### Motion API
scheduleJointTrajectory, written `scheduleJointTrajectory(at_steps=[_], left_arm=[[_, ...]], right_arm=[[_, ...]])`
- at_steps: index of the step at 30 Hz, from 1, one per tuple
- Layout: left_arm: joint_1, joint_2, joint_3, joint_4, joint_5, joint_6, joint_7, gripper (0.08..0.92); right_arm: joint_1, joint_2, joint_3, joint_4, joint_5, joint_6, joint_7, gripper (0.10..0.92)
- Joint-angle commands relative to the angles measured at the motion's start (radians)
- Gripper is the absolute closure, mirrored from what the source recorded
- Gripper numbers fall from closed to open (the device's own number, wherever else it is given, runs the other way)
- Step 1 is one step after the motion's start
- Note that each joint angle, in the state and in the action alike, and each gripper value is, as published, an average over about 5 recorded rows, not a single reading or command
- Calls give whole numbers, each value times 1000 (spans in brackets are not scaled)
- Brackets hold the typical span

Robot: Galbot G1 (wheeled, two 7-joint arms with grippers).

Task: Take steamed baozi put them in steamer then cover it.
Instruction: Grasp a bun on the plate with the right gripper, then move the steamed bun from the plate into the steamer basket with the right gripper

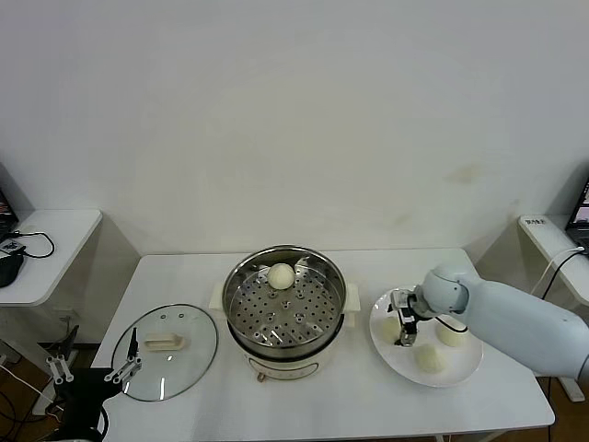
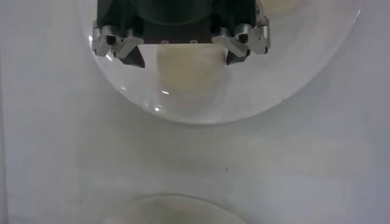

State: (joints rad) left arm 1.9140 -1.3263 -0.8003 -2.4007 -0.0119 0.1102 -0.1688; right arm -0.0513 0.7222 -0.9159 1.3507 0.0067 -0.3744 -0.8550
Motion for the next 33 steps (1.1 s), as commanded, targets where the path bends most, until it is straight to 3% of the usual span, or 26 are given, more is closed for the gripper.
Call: scheduleJointTrajectory(at_steps=[1,15,24,33], left_arm=[[1,-2,1,-2,2,-1,-1,177],[3,-5,4,-8,3,-1,-1,177],[-1,1,7,-15,4,2,1,177],[-8,10,15,-19,2,3,2,177]], right_arm=[[-16,20,16,-30,-15,0,-7,255],[112,-35,-13,29,40,-21,-79,467],[362,-105,-118,130,164,-69,-93,472],[766,-57,-327,259,409,-149,-64,462]])
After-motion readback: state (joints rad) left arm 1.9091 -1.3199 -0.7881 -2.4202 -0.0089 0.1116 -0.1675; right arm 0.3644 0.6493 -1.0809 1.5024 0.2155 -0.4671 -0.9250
